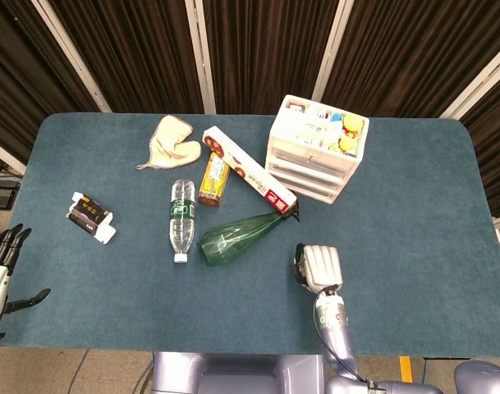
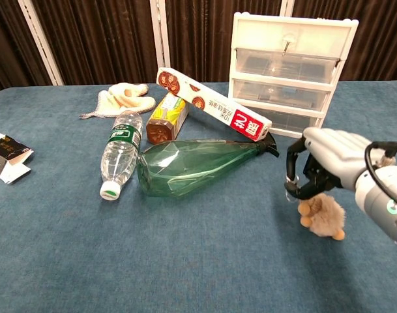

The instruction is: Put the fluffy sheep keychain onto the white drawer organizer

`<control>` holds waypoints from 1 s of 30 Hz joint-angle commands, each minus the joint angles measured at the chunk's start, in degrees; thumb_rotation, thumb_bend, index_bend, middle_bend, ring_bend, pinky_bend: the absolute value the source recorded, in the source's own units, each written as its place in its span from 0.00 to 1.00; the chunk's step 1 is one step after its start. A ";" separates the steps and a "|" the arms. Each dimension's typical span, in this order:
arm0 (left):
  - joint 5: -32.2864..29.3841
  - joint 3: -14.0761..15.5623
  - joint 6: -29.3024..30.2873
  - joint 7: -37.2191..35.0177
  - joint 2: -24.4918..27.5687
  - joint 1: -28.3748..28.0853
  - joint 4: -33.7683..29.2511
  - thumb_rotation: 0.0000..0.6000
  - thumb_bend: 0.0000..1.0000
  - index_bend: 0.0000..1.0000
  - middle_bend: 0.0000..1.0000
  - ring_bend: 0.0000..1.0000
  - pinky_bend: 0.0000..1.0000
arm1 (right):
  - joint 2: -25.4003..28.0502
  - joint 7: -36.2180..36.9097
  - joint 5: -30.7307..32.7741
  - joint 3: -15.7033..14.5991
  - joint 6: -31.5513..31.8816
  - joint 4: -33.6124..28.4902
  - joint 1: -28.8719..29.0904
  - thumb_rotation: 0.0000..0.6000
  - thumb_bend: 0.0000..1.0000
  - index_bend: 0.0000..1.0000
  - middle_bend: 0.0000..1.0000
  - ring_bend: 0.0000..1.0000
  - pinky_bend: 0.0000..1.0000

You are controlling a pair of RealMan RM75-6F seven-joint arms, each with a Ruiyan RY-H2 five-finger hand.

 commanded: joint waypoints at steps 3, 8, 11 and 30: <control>-0.03 -0.07 0.08 -0.02 -0.11 0.01 0.09 1.00 0.08 0.00 0.00 0.00 0.00 | 1.87 2.00 -1.33 3.22 0.88 -1.50 0.57 1.00 0.38 0.59 1.00 1.00 0.90; -0.11 -0.08 0.02 0.10 -0.20 -0.01 0.04 1.00 0.08 0.00 0.00 0.00 0.00 | 4.67 2.37 -1.06 7.84 1.00 -3.18 2.02 1.00 0.38 0.59 1.00 1.00 0.90; -0.06 -0.05 0.03 0.10 -0.21 0.00 -0.01 1.00 0.08 0.00 0.00 0.00 0.00 | 5.45 2.48 -0.64 9.04 0.84 -3.48 2.63 1.00 0.38 0.59 1.00 1.00 0.90; -0.16 -0.22 0.22 -0.01 -0.35 0.04 -0.31 1.00 0.08 0.00 0.00 0.00 0.00 | 5.32 4.95 -0.12 13.10 -0.29 1.30 8.01 1.00 0.38 0.59 1.00 1.00 0.90</control>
